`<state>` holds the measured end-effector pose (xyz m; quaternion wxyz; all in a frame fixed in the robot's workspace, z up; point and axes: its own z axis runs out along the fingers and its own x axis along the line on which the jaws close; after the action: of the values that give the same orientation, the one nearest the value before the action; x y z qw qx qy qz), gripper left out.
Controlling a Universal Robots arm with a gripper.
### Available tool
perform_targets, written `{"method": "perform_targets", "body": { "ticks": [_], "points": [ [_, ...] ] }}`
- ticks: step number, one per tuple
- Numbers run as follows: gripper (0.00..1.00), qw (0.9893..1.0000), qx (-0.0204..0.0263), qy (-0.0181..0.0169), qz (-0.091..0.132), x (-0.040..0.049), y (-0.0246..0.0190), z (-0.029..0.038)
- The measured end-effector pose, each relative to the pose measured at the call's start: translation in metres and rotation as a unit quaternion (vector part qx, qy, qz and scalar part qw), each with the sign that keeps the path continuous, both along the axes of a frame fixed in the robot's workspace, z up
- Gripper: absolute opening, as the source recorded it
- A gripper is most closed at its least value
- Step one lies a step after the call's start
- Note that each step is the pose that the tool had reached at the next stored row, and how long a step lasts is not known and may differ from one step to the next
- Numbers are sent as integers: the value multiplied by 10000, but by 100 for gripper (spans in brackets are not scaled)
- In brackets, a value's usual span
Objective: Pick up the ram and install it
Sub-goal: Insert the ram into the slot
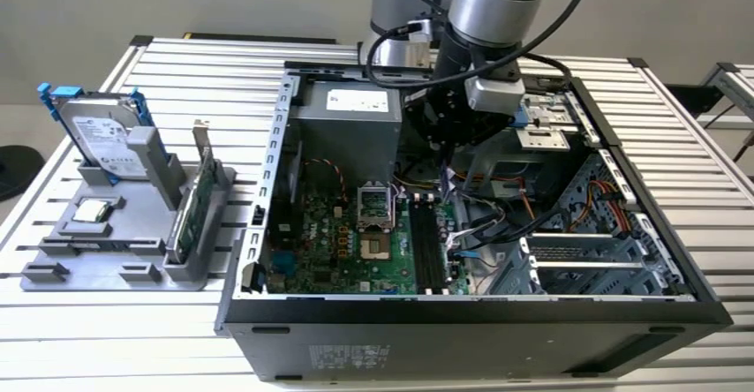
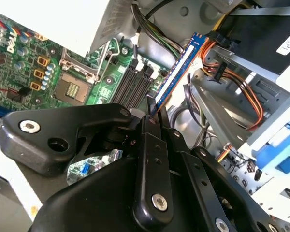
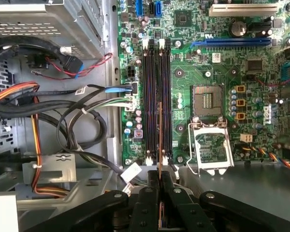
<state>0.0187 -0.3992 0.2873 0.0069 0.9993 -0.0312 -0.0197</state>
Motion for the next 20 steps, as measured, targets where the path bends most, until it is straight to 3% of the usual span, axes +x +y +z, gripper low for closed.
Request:
{"method": "perform_targets", "body": {
  "ticks": [5,12,18,20],
  "points": [
    [0,10000,0,0,1,0,0,-85],
    [0,10000,-18,0,23,0,-16,-98],
    [0,10000,-42,0,44,0,-84,-116],
    [0,10000,-45,0,46,0,-133,-124]
  ]
}}
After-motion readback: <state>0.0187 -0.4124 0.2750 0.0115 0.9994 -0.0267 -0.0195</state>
